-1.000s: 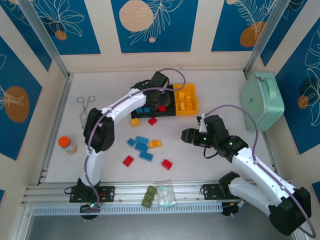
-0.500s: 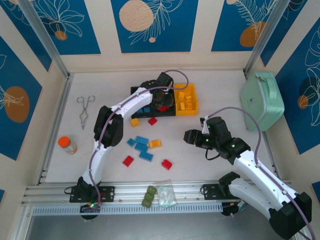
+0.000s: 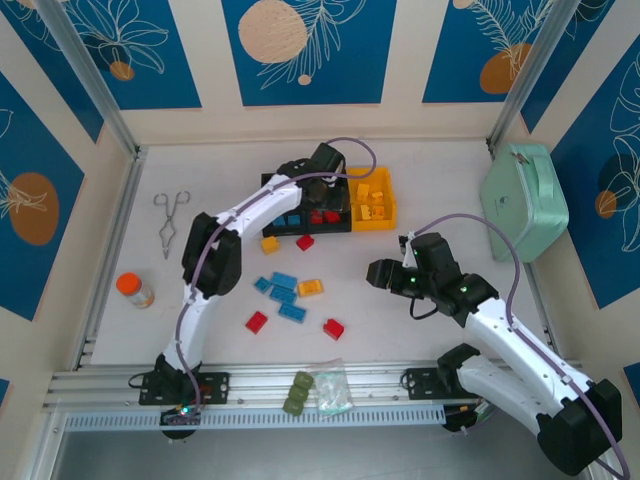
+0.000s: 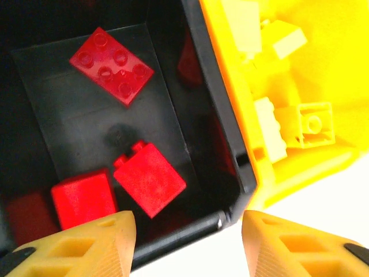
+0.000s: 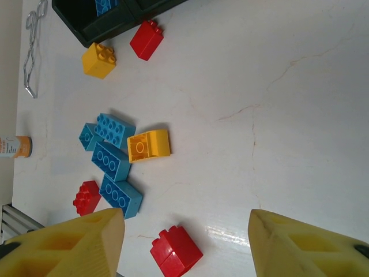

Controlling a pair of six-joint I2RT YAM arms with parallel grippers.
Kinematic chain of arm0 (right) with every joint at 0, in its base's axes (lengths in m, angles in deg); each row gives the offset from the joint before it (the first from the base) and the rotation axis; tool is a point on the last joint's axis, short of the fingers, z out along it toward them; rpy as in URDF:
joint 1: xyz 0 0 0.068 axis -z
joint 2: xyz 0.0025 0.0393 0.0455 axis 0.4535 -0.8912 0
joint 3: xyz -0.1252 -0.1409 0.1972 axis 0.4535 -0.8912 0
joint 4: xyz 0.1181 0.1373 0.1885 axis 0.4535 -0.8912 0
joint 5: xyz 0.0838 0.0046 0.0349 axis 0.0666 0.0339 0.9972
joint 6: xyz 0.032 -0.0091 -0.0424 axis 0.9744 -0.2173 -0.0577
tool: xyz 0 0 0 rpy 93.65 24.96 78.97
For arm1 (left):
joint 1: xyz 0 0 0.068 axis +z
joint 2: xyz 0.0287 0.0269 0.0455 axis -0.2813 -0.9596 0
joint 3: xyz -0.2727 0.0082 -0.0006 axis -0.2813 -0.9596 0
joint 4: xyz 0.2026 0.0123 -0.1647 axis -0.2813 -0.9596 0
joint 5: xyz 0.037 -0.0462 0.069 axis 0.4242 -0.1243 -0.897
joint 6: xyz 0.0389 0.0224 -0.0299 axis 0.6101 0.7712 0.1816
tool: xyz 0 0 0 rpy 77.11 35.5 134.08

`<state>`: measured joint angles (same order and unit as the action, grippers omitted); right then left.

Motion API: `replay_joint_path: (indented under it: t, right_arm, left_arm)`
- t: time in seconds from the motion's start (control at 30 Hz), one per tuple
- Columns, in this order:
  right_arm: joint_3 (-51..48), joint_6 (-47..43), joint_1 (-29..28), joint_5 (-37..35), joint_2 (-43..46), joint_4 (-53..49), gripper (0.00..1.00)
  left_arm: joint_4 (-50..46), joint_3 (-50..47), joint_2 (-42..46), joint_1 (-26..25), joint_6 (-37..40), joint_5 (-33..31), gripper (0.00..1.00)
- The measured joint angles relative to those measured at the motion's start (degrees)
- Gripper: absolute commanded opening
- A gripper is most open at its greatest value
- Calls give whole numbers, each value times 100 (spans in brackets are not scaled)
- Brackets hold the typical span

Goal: Sort the legos into containers by color
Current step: Place the lego in the container, then pick up the lego from the bottom-center of the table.

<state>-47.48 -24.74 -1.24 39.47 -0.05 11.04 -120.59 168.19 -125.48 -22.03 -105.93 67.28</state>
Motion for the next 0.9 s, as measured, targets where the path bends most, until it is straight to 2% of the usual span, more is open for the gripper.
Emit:
replay_joint_path:
  t: [0.3,0.57,0.73,0.9]
  right_arm:
    - [0,-120,-538,-2,-306,94,73]
    - [0,-715,-1351,-87,-684,225,73]
    - [0,-957,-2048,-291,-1246,306,72]
    - [44,-1047,-2612,-597,-2096,332,71]
  left_arm:
    - [682,-2188,2083,-11,85,256,60]
    - [1095,-4411,3646,28,-35,533,63]
    - [1303,-6057,4909,85,-409,625,64]
    - [1231,-6992,5914,144,-723,656,66]
